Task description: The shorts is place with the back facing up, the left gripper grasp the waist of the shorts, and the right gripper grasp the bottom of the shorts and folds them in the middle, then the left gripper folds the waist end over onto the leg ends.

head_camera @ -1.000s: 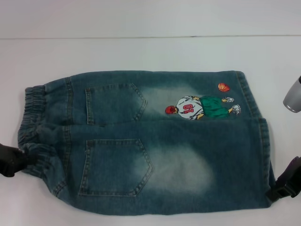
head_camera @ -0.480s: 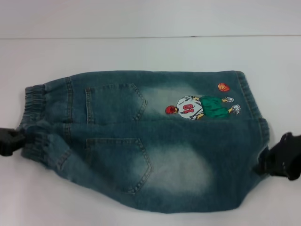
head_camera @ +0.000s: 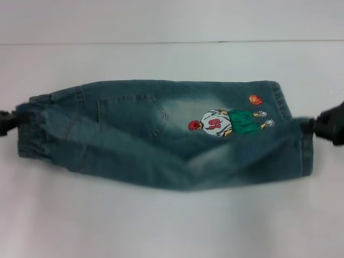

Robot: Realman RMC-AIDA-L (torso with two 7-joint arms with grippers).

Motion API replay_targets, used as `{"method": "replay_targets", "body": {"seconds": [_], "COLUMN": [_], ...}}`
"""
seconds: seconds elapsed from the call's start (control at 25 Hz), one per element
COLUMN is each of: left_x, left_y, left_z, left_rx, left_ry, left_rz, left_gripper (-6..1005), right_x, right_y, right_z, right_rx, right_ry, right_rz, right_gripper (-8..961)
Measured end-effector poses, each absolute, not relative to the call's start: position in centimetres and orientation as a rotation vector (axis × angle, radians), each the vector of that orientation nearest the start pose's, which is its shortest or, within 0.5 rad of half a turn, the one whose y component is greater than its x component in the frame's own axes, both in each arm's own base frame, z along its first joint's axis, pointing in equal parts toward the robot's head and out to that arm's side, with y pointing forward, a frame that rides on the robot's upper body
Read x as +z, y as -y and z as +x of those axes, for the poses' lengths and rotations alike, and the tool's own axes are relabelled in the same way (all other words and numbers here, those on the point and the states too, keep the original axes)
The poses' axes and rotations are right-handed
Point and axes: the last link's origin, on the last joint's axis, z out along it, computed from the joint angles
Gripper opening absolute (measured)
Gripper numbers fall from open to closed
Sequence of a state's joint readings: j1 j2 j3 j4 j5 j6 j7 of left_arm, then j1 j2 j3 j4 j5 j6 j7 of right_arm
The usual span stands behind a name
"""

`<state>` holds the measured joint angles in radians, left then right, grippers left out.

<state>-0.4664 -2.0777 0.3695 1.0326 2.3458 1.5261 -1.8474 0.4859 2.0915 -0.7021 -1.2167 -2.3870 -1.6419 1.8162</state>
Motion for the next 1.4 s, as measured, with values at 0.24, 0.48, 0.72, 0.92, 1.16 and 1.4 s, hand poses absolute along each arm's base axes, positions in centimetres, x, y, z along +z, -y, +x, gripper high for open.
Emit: {"method": "replay_targets", "body": {"seconds": [0.24,0.48,0.72,0.92,1.16,1.4], "left_x": [9.8,9.1,7.6,6.8,6.3,6.5], "left_y": [-34.3,-36.0,-37.2,-37.9,-39.5,-39.9], "left_z": [-33.0,-33.3,-32.6,-32.0,-31.4,-31.4], "left_rx": [-0.406,-0.384,-0.331,-0.303,-0.285,-0.296], "left_ry": [1.116,1.105,1.066,1.033,0.959,0.944], "left_rz": [-2.136,-2.033,-2.040,-2.043,-1.991,-1.941], "left_gripper": [96,98,100,102,104,245], "right_x": [8.6,7.7,5.9,5.3,5.8,6.1], "right_y": [-36.2,-38.6,-39.9,-40.4,-41.4,-41.5], "right_z": [27.0,27.0,27.3,27.7,28.5,28.9], "right_rx": [0.183,0.206,0.172,0.159,0.177,0.188], "right_ry": [-0.813,-0.811,-0.816,-0.828,-0.846,-0.852], "right_rz": [-2.428,-2.342,-2.317,-2.286,-2.177,-2.136], "right_gripper": [31,20,21,22,23,158]}}
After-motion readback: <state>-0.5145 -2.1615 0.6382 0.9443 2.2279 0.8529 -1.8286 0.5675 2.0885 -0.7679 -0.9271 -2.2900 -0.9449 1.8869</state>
